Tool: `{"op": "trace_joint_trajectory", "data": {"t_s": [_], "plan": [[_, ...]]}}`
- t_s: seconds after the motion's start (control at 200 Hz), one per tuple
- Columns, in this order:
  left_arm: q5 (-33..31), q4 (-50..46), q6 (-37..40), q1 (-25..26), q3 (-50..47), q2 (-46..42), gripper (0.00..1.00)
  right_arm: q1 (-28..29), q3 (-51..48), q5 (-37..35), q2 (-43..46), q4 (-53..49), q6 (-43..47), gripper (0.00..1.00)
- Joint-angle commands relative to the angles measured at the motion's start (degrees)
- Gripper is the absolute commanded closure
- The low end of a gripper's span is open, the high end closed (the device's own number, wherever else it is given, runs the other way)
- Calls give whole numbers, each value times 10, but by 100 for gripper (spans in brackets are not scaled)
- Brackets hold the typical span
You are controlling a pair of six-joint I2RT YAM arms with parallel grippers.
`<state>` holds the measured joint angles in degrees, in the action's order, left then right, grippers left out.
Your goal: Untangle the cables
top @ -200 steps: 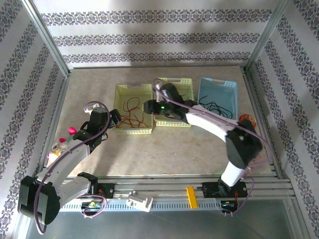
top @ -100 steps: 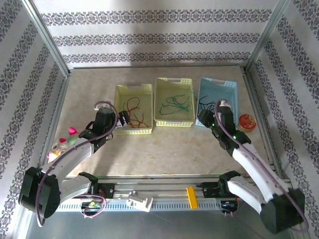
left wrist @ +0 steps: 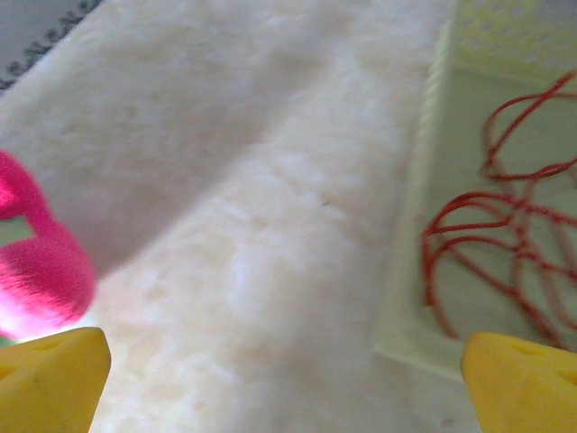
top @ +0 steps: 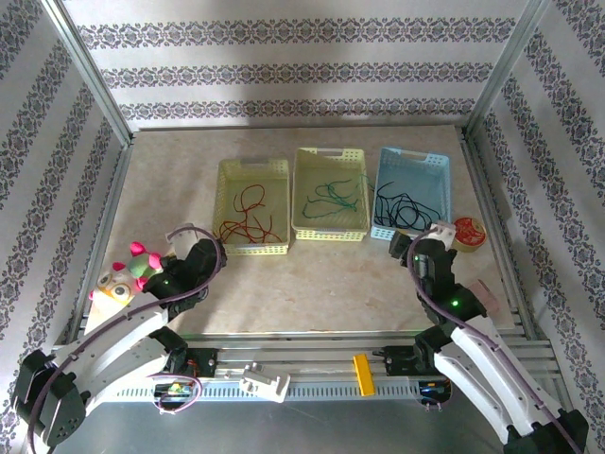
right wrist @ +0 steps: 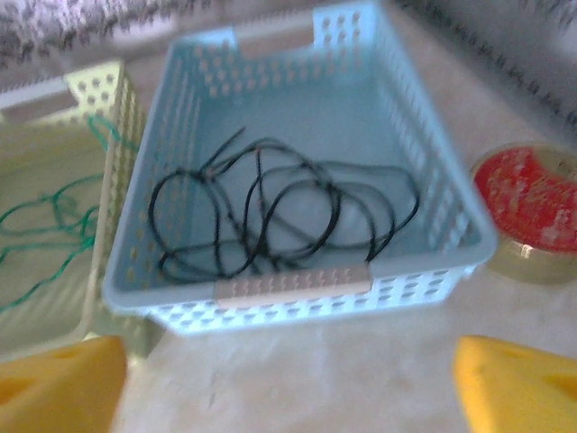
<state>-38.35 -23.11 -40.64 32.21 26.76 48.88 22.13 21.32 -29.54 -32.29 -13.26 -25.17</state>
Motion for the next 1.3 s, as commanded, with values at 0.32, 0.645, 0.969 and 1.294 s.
{"op": "trace_joint_trajectory", "data": {"t_s": [0.32, 0.645, 0.969, 1.294], "plan": [[-18, 86, 64, -123, 28, 62, 1, -48, -26, -118, -301, 408, 221, 2], [-47, 306, 301, -186, -37, 107, 1, -109, 16, 65, -470, 573, 283, 2], [-40, 403, 284, -195, -46, 190, 1, -211, -21, 238, -553, 708, 224, 2], [89, 684, 444, -210, -7, 382, 1, -211, -20, 240, -552, 690, 223, 2]]}}
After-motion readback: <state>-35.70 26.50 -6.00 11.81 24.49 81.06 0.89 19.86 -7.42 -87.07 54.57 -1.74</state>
